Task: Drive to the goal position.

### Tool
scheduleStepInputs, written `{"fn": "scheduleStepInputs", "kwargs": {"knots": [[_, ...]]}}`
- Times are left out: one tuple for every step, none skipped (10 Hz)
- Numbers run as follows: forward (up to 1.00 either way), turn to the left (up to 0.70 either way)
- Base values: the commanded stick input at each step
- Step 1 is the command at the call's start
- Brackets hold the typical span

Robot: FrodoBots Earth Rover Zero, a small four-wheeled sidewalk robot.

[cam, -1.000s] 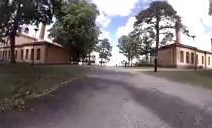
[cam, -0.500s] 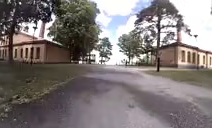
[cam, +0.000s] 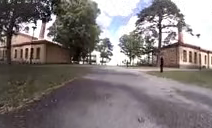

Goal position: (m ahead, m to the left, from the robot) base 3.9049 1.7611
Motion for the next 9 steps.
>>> {"fn": "scheduleStepInputs", "kwargs": {"knots": [[0.70, 0.00], [0.70, 0.00], [0.70, 0.00], [0.70, 0.00], [0.70, 0.00], [0.70, 0.00], [0.70, 0.00], [0.70, 0.00], [0.70, 0.00]]}}
